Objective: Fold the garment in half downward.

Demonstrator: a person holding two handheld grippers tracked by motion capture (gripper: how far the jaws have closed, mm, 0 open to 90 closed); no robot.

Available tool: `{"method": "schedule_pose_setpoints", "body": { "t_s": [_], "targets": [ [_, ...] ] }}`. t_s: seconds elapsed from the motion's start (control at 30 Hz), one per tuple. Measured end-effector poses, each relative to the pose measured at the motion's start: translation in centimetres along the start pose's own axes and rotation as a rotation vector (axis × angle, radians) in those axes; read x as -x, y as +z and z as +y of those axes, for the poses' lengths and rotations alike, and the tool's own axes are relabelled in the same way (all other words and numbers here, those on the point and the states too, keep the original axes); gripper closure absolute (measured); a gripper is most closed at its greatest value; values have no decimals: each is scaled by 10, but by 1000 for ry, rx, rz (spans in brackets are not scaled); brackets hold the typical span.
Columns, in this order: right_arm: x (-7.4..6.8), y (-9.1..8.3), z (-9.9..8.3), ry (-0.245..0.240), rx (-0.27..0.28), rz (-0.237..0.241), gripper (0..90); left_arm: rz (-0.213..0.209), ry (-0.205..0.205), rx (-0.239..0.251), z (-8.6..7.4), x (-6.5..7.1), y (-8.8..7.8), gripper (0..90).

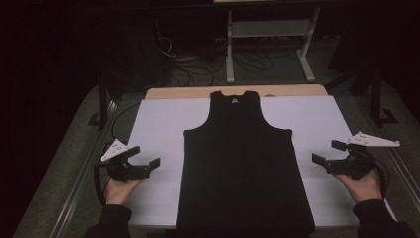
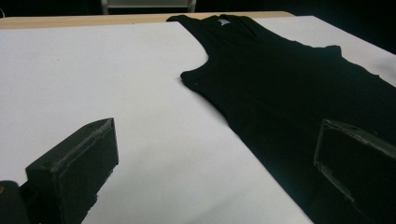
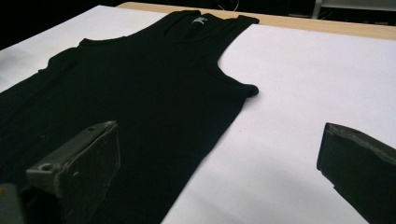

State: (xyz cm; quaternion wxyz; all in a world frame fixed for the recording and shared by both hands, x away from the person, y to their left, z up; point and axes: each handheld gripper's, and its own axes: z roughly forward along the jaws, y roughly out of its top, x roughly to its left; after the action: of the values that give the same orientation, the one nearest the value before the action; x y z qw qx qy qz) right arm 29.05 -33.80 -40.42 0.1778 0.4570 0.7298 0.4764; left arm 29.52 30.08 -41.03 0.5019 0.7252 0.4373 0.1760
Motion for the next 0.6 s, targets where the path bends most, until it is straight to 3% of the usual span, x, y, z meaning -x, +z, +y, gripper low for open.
{"method": "schedule_pose_setpoints", "body": {
  "t_s": [0.6],
  "targets": [
    [0, -1, 1, 0, 10, 4, 0, -22, -5, 2, 1, 1, 2, 0]
  ]
}}
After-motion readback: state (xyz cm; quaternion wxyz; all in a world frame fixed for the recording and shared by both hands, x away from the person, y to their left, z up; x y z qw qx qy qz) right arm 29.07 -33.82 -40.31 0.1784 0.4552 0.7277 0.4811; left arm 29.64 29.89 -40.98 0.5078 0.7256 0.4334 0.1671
